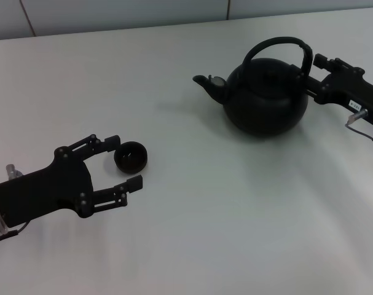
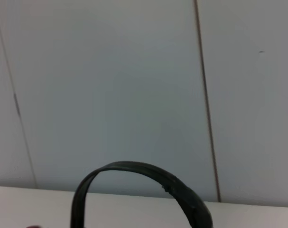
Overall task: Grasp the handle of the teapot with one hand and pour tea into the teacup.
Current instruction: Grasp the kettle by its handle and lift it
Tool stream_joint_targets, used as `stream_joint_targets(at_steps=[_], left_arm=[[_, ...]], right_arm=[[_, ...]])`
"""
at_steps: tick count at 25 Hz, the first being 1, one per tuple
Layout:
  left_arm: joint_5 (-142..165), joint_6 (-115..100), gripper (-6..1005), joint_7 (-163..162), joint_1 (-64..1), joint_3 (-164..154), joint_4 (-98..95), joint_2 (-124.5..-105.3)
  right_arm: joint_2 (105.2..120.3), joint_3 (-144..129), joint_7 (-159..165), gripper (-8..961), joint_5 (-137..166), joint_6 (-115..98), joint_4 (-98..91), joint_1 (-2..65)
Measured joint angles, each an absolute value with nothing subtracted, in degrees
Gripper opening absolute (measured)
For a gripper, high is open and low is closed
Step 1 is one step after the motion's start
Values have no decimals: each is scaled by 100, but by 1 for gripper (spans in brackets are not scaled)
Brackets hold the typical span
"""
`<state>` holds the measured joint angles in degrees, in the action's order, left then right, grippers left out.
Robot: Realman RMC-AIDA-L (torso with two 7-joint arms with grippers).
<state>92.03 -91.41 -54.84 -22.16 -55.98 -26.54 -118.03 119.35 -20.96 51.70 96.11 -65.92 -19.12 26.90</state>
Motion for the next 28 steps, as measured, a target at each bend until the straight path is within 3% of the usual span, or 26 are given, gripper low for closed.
stream_joint_targets(at_steps=[28], left_arm=[[9188, -9139, 863, -5452, -2218, -5598, -2654, -11803]], right_arm=[[11930, -2116, 5158, 693, 9287, -6472, -1899, 2715]])
